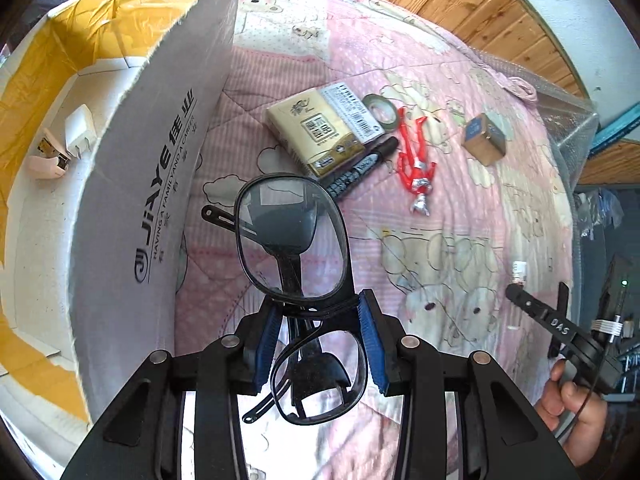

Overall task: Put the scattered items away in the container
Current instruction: 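Lift and carry the sunglasses and the clear bottle toward the white box, then lower the clear bottle into the box and open the right tool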

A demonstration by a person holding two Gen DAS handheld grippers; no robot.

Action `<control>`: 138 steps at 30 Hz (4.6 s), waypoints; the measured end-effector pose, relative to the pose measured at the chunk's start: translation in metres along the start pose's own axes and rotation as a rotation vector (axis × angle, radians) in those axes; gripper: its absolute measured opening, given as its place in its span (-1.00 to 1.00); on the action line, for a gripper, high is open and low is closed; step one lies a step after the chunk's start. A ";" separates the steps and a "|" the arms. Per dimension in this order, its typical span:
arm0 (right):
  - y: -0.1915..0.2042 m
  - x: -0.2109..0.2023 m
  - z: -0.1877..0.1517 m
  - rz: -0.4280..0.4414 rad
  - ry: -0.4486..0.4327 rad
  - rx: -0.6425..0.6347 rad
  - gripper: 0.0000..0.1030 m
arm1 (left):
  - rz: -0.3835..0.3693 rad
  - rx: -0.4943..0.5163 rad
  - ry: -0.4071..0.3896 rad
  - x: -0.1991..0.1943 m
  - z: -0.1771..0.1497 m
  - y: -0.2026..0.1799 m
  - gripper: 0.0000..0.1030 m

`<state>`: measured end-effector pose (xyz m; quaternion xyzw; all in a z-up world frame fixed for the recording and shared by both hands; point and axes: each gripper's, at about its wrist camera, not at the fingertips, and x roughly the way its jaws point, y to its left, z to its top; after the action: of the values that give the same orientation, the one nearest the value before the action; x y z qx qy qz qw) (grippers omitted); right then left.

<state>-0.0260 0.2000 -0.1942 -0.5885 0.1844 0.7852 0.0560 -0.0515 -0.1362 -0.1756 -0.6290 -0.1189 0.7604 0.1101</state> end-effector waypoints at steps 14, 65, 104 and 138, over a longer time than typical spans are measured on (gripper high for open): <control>0.034 -0.024 -0.030 0.061 -0.010 -0.074 -0.69 | -0.004 0.069 -0.083 -0.036 -0.005 -0.026 -0.23; 0.225 -0.075 -0.069 0.245 0.003 -0.518 -0.69 | 0.038 -0.039 -0.270 -0.135 -0.031 0.040 -0.22; 0.362 -0.099 -0.040 0.359 -0.049 -0.773 -0.69 | 0.061 -0.242 -0.298 -0.146 -0.001 0.122 -0.22; 0.433 -0.006 0.022 0.290 0.099 -0.830 -0.68 | 0.099 -0.395 -0.152 -0.085 0.032 0.179 -0.22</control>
<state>-0.1758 -0.1927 -0.0860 -0.5660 -0.0633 0.7634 -0.3048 -0.0705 -0.3339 -0.1478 -0.5841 -0.2426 0.7721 -0.0623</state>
